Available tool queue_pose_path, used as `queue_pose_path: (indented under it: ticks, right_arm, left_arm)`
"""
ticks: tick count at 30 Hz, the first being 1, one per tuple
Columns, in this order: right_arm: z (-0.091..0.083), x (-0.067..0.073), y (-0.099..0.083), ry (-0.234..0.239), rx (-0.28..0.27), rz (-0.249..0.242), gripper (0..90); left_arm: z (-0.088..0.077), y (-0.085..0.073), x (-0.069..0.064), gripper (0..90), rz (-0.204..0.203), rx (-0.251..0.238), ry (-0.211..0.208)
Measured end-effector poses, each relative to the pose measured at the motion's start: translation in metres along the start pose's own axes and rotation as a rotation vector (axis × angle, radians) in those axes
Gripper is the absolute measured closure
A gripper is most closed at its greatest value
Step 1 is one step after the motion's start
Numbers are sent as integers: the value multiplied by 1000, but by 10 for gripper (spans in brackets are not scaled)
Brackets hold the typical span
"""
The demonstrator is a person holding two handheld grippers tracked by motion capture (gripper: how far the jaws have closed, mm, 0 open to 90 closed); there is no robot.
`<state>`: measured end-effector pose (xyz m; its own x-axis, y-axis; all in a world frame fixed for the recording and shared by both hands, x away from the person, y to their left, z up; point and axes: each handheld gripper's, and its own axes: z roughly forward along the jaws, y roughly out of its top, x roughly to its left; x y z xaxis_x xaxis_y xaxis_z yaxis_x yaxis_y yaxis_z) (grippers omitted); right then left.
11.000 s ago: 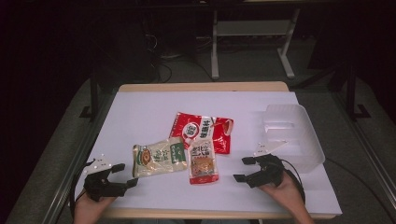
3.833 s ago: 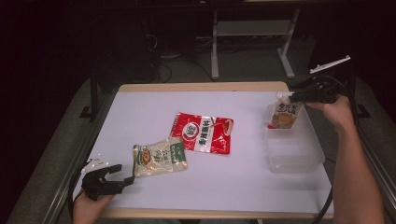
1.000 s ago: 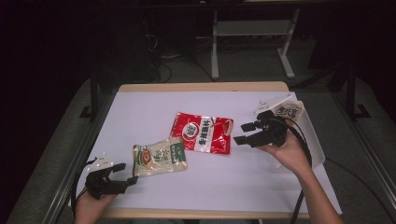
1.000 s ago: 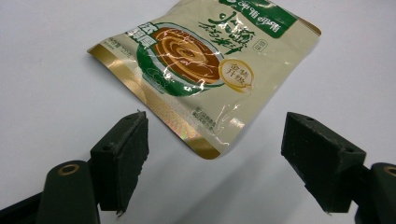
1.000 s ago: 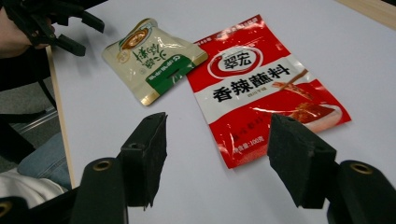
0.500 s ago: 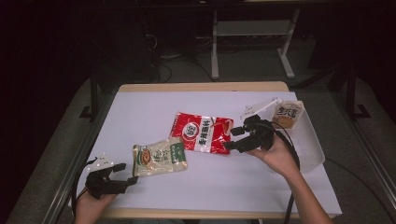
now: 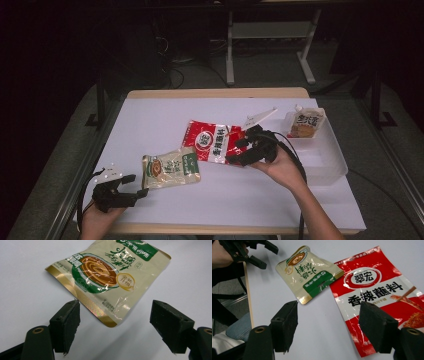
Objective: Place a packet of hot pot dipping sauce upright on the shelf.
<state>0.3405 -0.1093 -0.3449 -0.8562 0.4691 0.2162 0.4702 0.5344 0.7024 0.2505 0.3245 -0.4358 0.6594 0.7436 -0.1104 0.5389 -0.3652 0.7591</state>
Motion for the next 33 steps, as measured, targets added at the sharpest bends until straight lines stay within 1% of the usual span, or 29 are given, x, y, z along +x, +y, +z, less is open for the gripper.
queue_pose_path:
  ticks: [2,3,4,5,6,7,9,10,13,15,18,19,22,23,26,27,28,30,32,33]
  right_arm:
    - [2,1,1,0,6,1,311]
    - [6,2,2,4,10,-7,311]
    - [11,4,5,8,12,-7,311]
    - [14,4,6,9,8,-20,311]
    - [17,5,8,19,11,-22,311]
    - [20,6,9,18,16,-23,311]
    - [27,8,12,25,22,-19,311]
    - [30,9,14,26,23,-27,311]
    - [38,12,18,31,31,-25,311]
    - [43,13,20,38,26,-27,310]
    - [49,14,23,46,23,-14,306]
    - [52,14,24,47,22,-10,305]
    - [61,16,28,47,28,-4,300]
    - [63,16,28,42,32,-4,299]
    - [72,17,31,49,44,0,299]
    - [72,17,31,49,44,0,299]
    - [79,17,32,53,46,3,299]
    - [85,17,33,57,51,9,299]
    - [92,18,34,53,59,13,299]
    - [92,18,34,53,59,13,299]
  left_arm:
    - [0,0,0,241,3,3,0]
    - [1,0,0,242,6,5,1]
    - [1,0,1,267,16,5,-3]
    - [1,0,1,277,16,5,-3]
    - [2,1,0,279,11,7,-3]
    - [2,1,0,279,11,5,-4]
    - [3,2,0,280,17,5,-4]
    - [3,2,0,286,21,5,-6]
    - [4,3,0,299,21,8,-5]
    - [5,3,1,308,20,9,-5]
    - [6,4,1,317,23,7,-8]
    - [7,4,0,321,15,7,-15]
    - [8,4,1,335,23,10,-25]
    - [8,4,1,341,21,9,-26]
    - [9,4,1,360,23,11,-26]
    - [9,4,1,368,23,11,-26]
    - [9,4,2,387,23,13,-28]
    - [10,5,2,433,32,23,-16]
    - [11,5,1,460,27,16,-16]
    - [11,5,1,471,27,16,-16]
